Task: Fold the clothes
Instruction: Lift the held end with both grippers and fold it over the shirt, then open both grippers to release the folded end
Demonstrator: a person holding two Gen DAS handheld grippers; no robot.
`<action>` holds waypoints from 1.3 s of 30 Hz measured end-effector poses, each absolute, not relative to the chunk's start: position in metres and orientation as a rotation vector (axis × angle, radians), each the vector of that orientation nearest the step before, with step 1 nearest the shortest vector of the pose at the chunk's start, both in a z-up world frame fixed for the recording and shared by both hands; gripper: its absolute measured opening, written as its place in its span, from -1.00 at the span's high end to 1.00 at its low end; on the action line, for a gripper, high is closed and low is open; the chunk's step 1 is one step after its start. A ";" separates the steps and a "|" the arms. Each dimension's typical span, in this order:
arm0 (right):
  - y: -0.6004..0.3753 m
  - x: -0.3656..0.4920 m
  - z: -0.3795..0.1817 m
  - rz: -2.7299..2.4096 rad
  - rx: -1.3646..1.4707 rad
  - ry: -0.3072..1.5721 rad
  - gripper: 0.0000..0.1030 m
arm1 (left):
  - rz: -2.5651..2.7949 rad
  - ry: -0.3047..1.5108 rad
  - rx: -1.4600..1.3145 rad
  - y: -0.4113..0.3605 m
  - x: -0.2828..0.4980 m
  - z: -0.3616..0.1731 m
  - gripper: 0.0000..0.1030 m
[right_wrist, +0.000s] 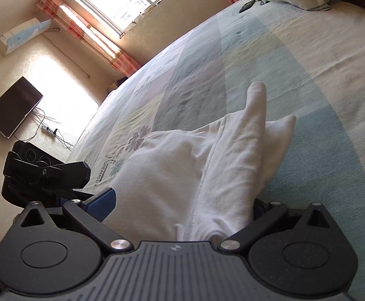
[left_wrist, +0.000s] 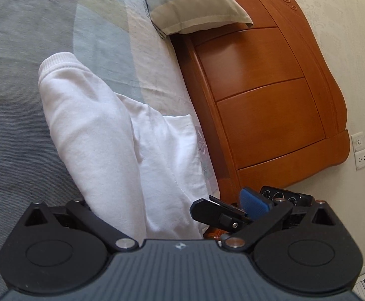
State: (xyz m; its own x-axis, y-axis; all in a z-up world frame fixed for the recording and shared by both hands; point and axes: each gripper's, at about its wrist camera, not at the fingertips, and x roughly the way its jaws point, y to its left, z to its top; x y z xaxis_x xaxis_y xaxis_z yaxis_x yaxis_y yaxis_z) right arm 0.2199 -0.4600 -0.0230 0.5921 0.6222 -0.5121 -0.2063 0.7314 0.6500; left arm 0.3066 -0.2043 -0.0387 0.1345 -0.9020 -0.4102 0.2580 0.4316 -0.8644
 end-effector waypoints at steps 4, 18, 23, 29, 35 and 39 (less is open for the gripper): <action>-0.504 0.221 -0.020 0.450 0.562 0.777 -1.00 | -1.020 1.140 -0.709 -0.253 0.322 -0.039 -0.97; -0.617 0.243 -0.021 0.294 0.461 0.754 -1.00 | -1.109 1.200 -0.756 -0.355 0.349 -0.070 -0.97; -0.630 0.244 -0.032 0.282 0.455 0.765 -1.00 | -1.100 1.234 -0.748 -0.353 0.337 -0.084 -0.97; -0.624 0.231 -0.036 0.122 0.312 0.816 -1.00 | -1.056 1.219 -0.583 -0.314 0.326 -0.085 -0.97; -0.602 0.204 -0.021 -0.008 0.126 0.759 -1.00 | -1.017 1.139 -0.622 -0.272 0.329 -0.073 -0.98; -0.572 0.198 -0.022 0.067 0.110 0.674 -1.00 | -0.988 1.170 -0.676 -0.292 0.358 -0.089 -0.98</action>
